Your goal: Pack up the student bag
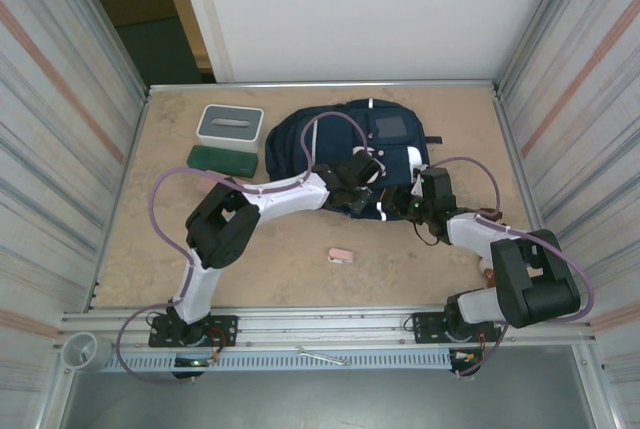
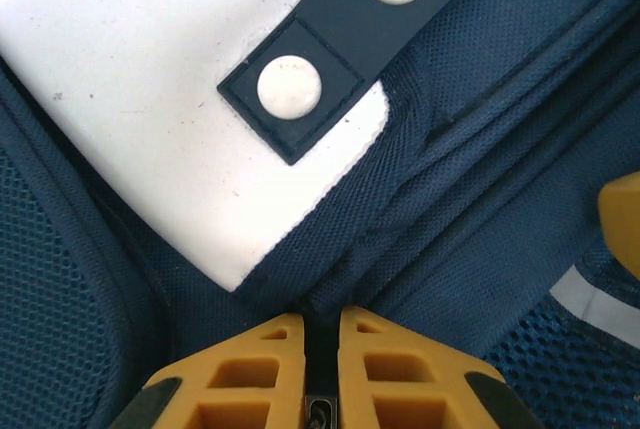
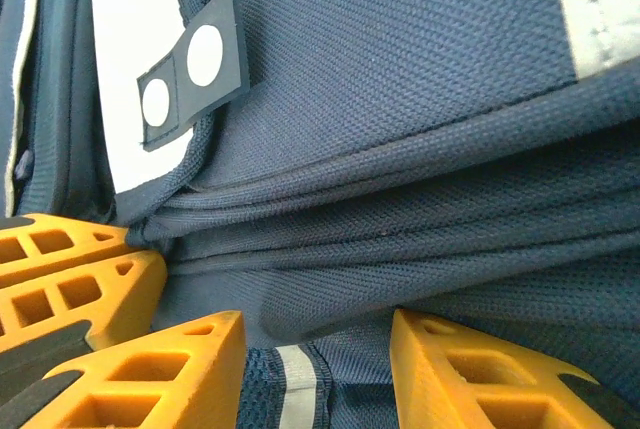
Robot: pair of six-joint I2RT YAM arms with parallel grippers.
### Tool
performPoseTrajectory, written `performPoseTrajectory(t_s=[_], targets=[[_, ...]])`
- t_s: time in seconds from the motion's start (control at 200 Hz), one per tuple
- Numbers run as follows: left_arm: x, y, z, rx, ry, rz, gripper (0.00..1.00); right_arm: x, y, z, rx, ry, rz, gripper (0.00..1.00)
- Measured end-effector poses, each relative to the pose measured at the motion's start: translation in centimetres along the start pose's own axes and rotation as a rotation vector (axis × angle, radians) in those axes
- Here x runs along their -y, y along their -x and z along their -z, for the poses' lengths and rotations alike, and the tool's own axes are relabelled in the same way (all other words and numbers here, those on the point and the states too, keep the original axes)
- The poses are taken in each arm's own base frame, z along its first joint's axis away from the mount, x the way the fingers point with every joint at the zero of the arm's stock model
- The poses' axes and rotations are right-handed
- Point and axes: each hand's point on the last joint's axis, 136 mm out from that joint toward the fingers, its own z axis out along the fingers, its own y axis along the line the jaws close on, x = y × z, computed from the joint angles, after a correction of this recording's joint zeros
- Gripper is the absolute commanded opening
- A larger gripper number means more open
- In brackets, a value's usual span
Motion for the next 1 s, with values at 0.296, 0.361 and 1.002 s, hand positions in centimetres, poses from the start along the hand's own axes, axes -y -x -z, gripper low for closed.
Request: performPoseTrajectory(t_s=[0.296, 0.361, 1.002], targets=[[-0.5, -0.2, 0.8, 0.03, -0.04, 0.027, 0.01, 0.2, 0.0, 0.1, -0.002, -0.008, 0.002, 0.42], [-0.7, -0.2, 1.4, 0.049, -0.055, 0.035, 0.0, 0.2, 0.0, 0.1, -0.002, -0.007, 0.002, 0.42], [-0.3, 0.6, 2.7, 0.159, -0.26, 0.105, 0.05, 0.5, 0.0, 0.1, -0.009, -0.016, -0.004, 0.44]])
